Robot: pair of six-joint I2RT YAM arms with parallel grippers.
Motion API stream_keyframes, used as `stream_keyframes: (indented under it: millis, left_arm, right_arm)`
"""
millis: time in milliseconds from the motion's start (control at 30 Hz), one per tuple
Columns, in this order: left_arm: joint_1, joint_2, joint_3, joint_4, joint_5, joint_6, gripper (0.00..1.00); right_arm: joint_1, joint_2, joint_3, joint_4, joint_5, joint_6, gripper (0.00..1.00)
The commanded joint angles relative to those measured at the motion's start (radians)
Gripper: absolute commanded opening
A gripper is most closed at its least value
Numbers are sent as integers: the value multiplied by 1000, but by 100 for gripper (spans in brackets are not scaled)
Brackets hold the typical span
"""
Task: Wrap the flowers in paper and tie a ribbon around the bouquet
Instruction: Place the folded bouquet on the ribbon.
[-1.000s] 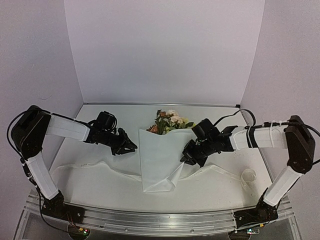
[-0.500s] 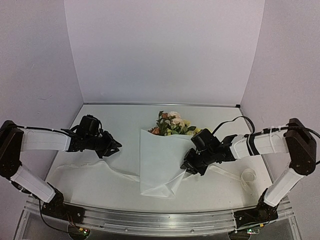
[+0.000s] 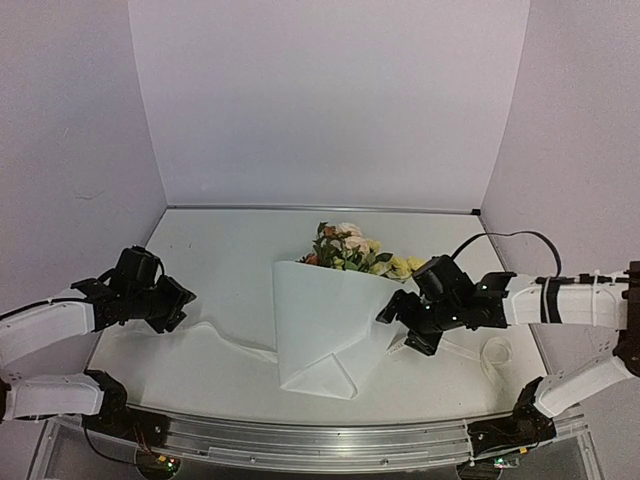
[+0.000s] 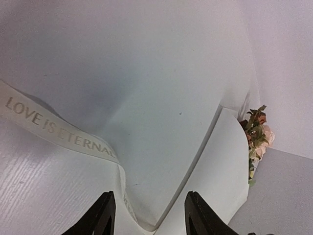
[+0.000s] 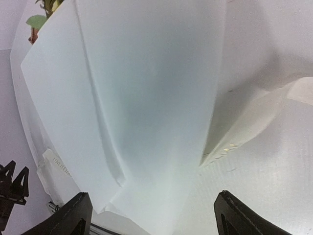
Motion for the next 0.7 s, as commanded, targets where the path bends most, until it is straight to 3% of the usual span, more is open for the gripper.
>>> stream_keyframes:
  millis: [0, 167, 667]
  left_arm:
    - [27, 3, -54, -48, -46, -57, 51]
    - [28, 62, -70, 8, -47, -77, 51]
    - [64, 197, -58, 88, -72, -17, 54]
  right_arm:
    - [-71, -140, -157, -98, 120, 60, 92]
    - [-149, -233, -240, -104, 134, 115, 96]
    - [-277, -239, -316, -111, 189, 241, 89]
